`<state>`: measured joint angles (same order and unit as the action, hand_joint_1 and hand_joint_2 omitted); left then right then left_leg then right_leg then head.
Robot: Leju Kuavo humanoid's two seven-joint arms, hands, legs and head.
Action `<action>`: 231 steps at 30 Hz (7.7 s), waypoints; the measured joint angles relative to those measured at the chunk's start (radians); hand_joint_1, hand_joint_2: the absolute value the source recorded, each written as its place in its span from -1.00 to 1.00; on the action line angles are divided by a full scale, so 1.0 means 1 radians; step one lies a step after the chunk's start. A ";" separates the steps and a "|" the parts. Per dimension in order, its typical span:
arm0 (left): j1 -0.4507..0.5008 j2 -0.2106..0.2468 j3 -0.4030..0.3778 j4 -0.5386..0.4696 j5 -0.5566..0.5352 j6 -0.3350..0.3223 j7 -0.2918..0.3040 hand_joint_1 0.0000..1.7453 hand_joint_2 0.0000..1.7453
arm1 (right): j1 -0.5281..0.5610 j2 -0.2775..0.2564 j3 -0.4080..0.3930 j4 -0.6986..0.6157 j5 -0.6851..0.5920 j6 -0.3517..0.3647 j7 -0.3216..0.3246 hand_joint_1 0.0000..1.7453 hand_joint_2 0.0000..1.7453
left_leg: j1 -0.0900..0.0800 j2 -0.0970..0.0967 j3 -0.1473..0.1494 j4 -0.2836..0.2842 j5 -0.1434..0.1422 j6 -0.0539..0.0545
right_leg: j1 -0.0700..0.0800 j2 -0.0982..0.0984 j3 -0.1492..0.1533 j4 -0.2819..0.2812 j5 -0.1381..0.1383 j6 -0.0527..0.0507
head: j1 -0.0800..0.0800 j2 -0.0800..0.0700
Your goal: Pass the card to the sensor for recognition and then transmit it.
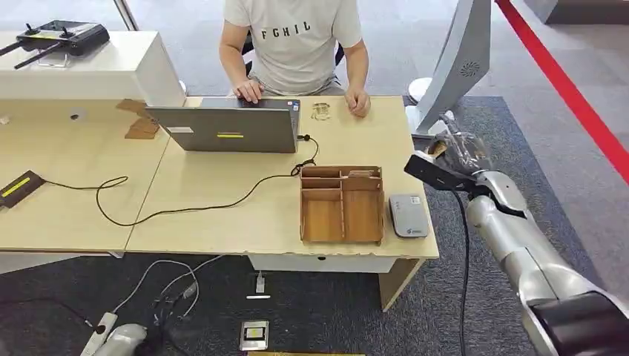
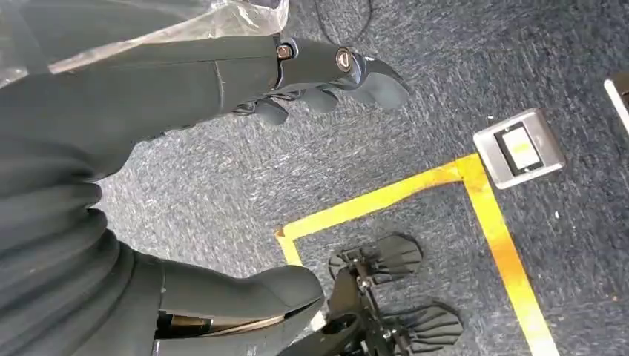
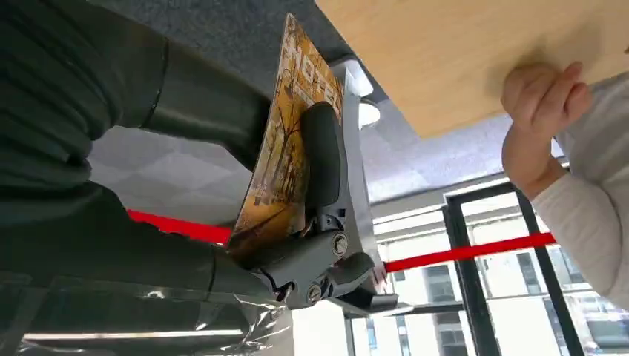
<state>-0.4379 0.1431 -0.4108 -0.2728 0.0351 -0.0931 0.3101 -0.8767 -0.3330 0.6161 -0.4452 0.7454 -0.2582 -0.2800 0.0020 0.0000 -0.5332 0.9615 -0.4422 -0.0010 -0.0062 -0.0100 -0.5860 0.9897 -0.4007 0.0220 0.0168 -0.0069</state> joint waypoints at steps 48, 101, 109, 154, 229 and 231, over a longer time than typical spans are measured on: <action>-0.008 0.027 -0.001 0.000 0.025 0.011 0.010 -1.00 1.00 | 0.132 0.017 0.041 -0.028 -0.074 0.088 0.008 1.00 1.00 | 0.000 0.000 0.000 0.000 0.000 0.000 | 0.000 0.000 0.000 0.000 0.000 0.000 | 0.000 0.000; -0.017 0.004 -0.033 -0.003 0.003 0.011 -0.003 -1.00 1.00 | 0.078 -0.010 0.039 -0.067 -0.092 -0.029 -0.119 1.00 1.00 | 0.000 0.000 0.000 0.000 0.000 0.000 | 0.000 0.000 0.001 0.000 0.001 0.000 | 0.000 0.000; -0.036 -0.024 -0.043 -0.003 0.003 0.013 0.003 -1.00 1.00 | 0.022 0.023 0.045 -0.102 -0.061 -0.029 -0.120 1.00 1.00 | 0.000 0.000 0.000 0.000 0.000 0.000 | 0.000 0.000 0.000 0.000 0.001 0.000 | 0.000 0.000; -0.085 -0.189 -0.157 -0.004 -0.068 0.045 0.026 -1.00 1.00 | -0.281 0.307 0.188 0.105 0.146 0.190 0.114 1.00 1.00 | 0.000 0.000 0.000 0.001 0.000 0.000 | 0.000 0.000 0.000 0.000 0.001 0.000 | 0.000 0.000; -0.006 -0.054 -0.169 0.002 0.004 0.048 -0.015 -1.00 1.00 | -0.090 -0.037 -0.143 -0.675 -0.237 0.608 0.324 -1.00 1.00 | -0.001 0.006 -0.004 0.004 0.001 0.003 | 0.000 0.004 -0.003 -0.001 0.005 0.003 | 0.002 0.000; -0.005 -0.048 -0.168 0.001 0.002 0.047 -0.015 -1.00 1.00 | -0.058 -0.064 -0.109 -0.740 -0.238 0.604 0.333 -1.00 1.00 | -0.001 0.005 -0.004 0.004 0.001 0.003 | 0.000 0.004 -0.003 -0.001 0.005 0.003 | 0.002 0.000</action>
<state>-0.4433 0.0946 -0.5787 -0.2716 0.0374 -0.0458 0.2953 -0.9344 -0.3972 0.5074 -1.1854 0.5070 0.3460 0.0530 0.0014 0.0054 -0.5371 0.9651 -0.4411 0.0025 -0.0064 -0.0064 -0.5891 0.9886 -0.3956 0.0248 0.0187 -0.0065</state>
